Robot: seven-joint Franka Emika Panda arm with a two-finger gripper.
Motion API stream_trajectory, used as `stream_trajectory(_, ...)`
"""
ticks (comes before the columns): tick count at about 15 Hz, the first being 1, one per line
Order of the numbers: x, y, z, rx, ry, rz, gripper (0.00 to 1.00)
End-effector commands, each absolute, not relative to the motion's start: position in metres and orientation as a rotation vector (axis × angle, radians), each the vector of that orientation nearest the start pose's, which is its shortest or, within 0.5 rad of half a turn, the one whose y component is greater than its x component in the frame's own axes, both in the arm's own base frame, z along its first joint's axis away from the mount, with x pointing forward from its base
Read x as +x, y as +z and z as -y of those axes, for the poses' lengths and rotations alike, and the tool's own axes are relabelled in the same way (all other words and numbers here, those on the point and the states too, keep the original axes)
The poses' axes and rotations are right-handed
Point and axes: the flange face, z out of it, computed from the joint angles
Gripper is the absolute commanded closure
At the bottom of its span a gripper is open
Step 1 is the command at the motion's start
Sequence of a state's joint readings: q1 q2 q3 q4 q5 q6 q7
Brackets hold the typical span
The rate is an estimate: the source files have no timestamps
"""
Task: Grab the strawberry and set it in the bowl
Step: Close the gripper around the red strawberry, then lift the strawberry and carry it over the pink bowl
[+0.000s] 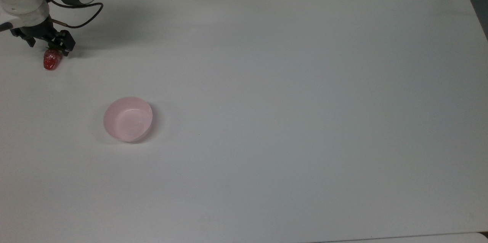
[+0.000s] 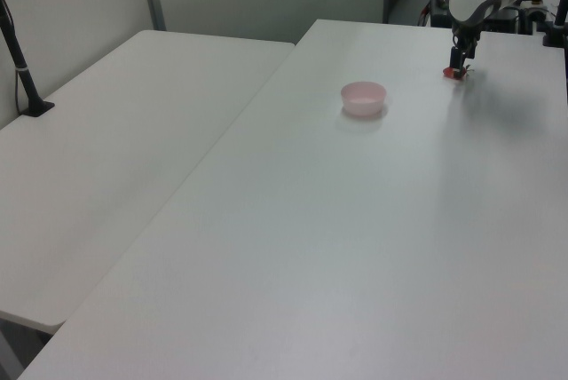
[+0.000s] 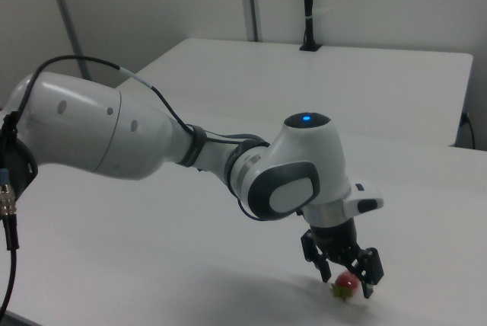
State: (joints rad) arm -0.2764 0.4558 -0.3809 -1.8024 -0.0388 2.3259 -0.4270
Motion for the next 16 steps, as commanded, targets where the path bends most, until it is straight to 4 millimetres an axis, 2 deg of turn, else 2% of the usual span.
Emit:
stream_trajectory(1,0.539,0.302,0.386,-3.357,-0.08,-0.285,0.2)
stream_trajectory(3,0.545,0.301,0.384,-3.324,-0.149,-0.342,0.31)
stream_trajectory(7,0.548,0.302,0.379,-3.325,-0.152,-0.309,0.61)
stream_trajectory(8,0.548,0.303,0.379,-3.326,-0.154,-0.304,0.66)
stream_trajectory(11,0.547,0.311,0.38,-3.326,-0.158,-0.274,0.66)
stream_trajectory(13,0.544,0.325,0.381,-3.319,-0.165,-0.262,0.66)
stream_trajectory(16,0.562,0.395,0.375,-3.264,-0.198,-0.281,0.66)
